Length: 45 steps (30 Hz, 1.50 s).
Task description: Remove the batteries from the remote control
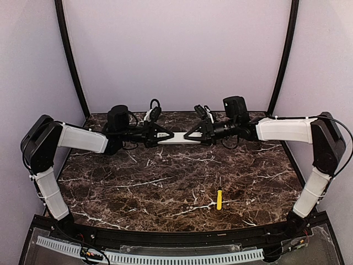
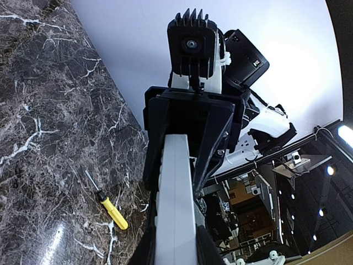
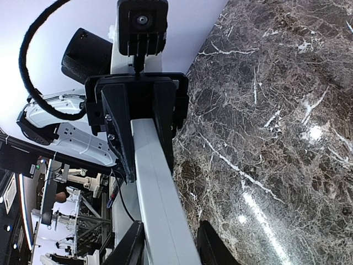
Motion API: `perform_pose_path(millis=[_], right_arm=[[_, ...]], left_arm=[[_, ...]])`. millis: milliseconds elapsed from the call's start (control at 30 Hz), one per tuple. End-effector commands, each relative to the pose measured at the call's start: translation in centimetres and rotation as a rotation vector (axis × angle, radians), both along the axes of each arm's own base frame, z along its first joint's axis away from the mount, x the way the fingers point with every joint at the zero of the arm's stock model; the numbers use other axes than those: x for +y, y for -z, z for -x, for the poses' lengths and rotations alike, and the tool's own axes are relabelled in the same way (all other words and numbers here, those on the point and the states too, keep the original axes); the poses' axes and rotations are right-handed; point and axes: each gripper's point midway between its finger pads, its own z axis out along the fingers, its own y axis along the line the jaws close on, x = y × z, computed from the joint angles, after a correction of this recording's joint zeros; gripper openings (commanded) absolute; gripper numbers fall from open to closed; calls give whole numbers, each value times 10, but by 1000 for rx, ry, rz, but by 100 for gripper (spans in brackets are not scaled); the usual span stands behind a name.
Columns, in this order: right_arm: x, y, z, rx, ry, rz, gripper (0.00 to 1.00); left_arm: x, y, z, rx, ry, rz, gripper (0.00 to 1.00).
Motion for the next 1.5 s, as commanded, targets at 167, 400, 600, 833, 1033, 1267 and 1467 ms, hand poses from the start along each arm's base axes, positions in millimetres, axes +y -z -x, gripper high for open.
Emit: perform_pose_path(millis=[167, 400, 600, 833, 1033, 1267, 1467], right_arm=[[3, 3, 9, 23, -11, 7, 47], [2, -3, 7, 14, -5, 4, 59], [-7, -6, 4, 8, 20, 14, 68], [-17, -6, 1, 3, 38, 22, 63], [-20, -7, 1, -1, 37, 24, 50], [-24, -8, 2, -8, 35, 28, 38], [-28, -11, 3, -14, 31, 23, 30]], left_arm=[[-3, -10, 6, -24, 1, 17, 0], [-4, -6, 5, -23, -5, 3, 0], [-4, -8, 5, -26, -5, 5, 0], [-3, -10, 6, -27, 2, 7, 0], [-3, -10, 7, -29, 3, 7, 0], [-3, -11, 6, -30, 5, 6, 0], [-2, -14, 7, -29, 11, 14, 0]])
